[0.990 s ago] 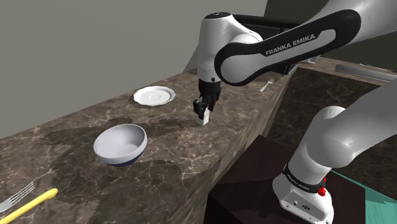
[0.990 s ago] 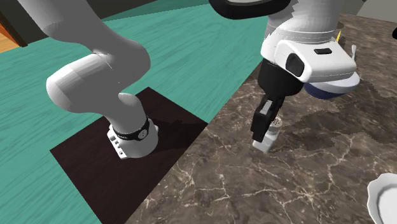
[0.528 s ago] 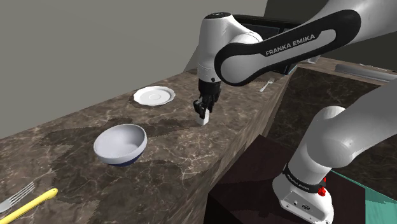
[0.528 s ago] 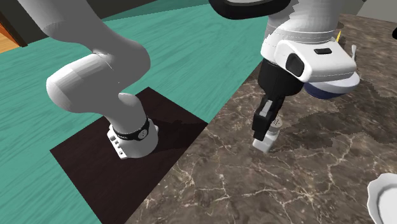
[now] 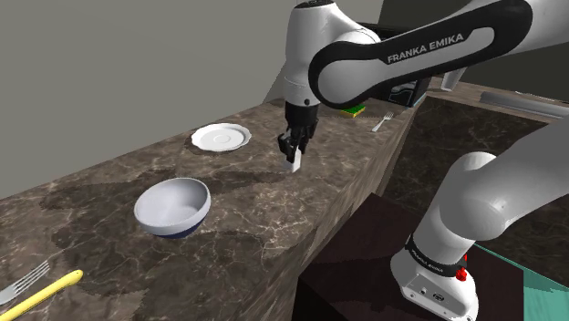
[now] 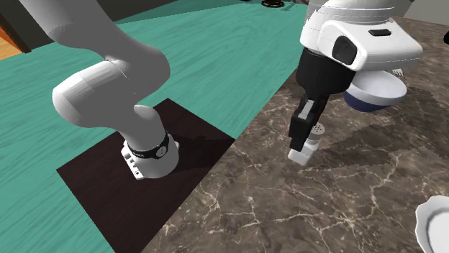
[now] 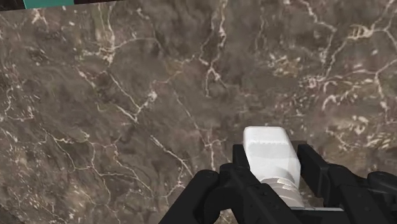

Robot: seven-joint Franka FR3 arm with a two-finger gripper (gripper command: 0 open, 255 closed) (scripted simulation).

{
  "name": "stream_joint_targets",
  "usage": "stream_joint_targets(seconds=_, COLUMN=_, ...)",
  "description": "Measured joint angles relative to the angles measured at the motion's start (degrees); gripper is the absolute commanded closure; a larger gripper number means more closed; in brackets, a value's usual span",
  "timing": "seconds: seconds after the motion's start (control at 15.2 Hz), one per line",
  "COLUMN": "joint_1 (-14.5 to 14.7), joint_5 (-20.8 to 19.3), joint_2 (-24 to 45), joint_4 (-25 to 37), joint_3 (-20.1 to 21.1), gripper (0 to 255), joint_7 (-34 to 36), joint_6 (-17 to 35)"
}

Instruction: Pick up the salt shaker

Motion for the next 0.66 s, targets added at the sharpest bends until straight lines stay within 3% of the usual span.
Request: stream_joint_targets(seconds=0.66, joint_1=-0.1, joint_5=-0.2, joint_2=-1.4, joint_4=6.3, joint_3=-1.0, gripper=255, joint_7=-0.9, joint_6=-7.6)
